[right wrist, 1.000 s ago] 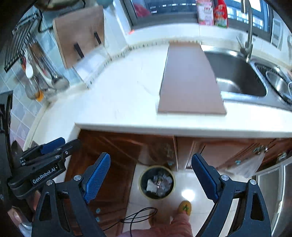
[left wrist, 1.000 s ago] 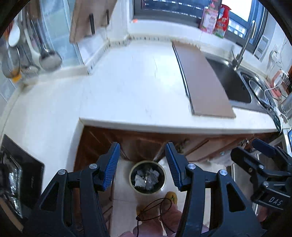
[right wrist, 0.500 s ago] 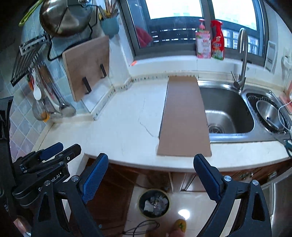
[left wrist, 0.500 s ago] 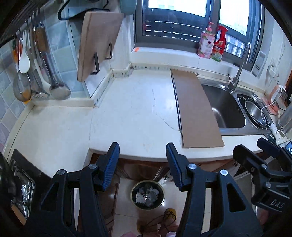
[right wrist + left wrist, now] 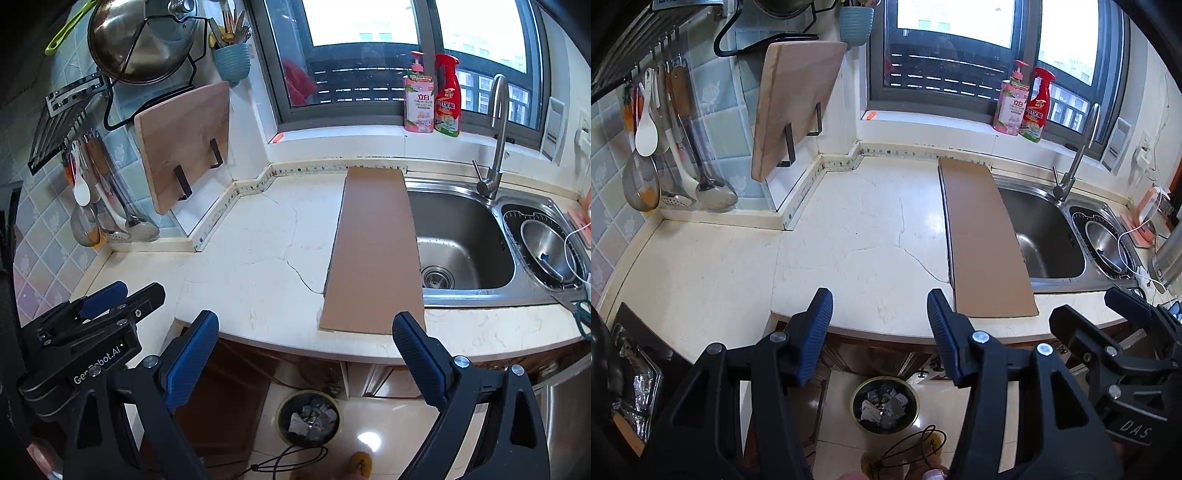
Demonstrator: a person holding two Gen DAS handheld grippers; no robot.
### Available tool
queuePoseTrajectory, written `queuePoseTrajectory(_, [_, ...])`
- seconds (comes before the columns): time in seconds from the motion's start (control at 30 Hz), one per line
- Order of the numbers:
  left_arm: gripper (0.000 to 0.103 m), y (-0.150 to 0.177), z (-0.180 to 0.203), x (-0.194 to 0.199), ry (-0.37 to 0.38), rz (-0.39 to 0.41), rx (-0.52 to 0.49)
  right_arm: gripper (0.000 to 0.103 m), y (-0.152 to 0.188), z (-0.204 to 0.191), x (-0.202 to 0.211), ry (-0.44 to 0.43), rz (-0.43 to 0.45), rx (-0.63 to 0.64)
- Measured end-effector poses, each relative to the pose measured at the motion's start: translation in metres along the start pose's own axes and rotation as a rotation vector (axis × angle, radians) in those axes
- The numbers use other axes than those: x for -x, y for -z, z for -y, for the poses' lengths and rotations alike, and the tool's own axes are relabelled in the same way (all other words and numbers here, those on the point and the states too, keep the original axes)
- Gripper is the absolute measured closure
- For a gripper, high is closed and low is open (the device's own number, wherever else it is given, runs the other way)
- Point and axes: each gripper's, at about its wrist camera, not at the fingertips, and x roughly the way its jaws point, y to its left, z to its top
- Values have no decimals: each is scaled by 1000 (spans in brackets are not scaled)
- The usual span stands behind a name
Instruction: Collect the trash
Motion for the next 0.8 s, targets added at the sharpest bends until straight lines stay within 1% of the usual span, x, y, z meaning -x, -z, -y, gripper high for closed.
queuePoseTrajectory(0.2, [53, -4, 0, 0, -4, 2, 8, 7, -2, -6, 1, 7, 19, 17])
queuePoseTrajectory(0.8, [53, -5, 0, -4, -17, -6, 15, 7, -6, -14, -5, 11, 21, 23])
